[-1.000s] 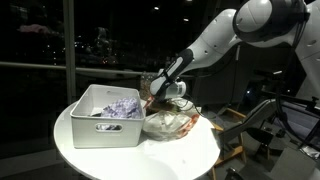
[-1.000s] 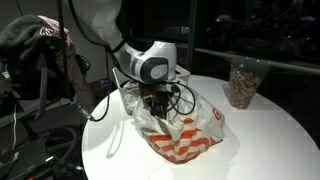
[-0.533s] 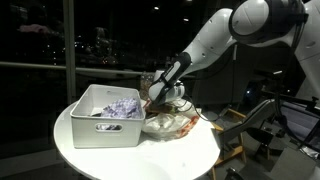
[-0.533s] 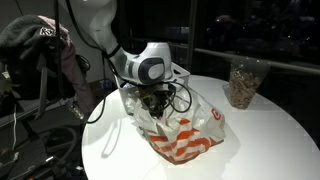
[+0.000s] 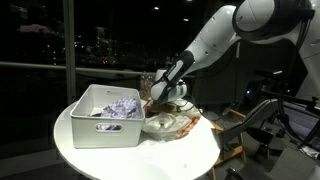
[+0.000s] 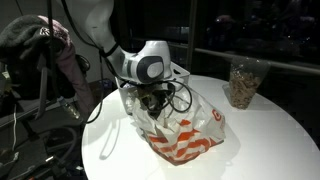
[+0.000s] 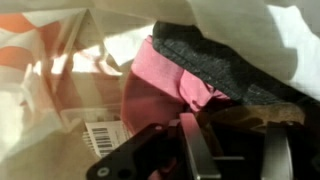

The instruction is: Remove everything from the plastic and put them in the box

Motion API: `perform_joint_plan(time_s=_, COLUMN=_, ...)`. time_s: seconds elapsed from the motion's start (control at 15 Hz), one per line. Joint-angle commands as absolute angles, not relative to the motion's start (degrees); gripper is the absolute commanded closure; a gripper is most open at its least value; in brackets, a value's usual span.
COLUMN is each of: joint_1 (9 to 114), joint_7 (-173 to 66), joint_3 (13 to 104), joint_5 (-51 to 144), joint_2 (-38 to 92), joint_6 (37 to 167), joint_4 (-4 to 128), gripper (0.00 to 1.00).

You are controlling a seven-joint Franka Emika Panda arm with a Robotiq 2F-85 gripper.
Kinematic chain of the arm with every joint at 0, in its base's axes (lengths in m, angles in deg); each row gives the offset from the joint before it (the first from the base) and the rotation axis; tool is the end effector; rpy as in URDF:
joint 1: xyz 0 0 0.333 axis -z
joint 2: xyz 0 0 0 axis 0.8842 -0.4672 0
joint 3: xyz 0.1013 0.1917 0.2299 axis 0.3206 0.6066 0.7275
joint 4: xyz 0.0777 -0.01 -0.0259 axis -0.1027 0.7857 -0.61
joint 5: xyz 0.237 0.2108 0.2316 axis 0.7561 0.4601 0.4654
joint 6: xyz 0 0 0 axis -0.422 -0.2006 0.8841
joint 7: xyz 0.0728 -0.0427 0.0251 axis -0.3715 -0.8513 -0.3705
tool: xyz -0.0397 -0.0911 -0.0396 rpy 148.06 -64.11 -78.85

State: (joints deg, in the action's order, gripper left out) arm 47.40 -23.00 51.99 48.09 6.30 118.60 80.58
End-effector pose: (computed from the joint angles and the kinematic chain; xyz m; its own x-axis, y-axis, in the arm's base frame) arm 0.6213 0.0469 0.1560 0.8832 -0.4553 0.1129 -0.4642 -0.8829 0.0707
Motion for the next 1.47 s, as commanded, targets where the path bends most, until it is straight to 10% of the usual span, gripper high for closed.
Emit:
perform_joint_plan(time_s=0.0, joint_1=47.32, joint_7=-22.65, joint_3=52.14, joint_5=47.39, joint_2=7.75, joint_6=117.19, joint_4=82.74, gripper=1.0)
perform_joint_plan(time_s=1.4, joint_1=47.3, joint_7=-13.51, joint_3=52.97, joint_5=21.62, joint_2=34.08, joint_6=113.66, joint_4=101.32, gripper=1.0)
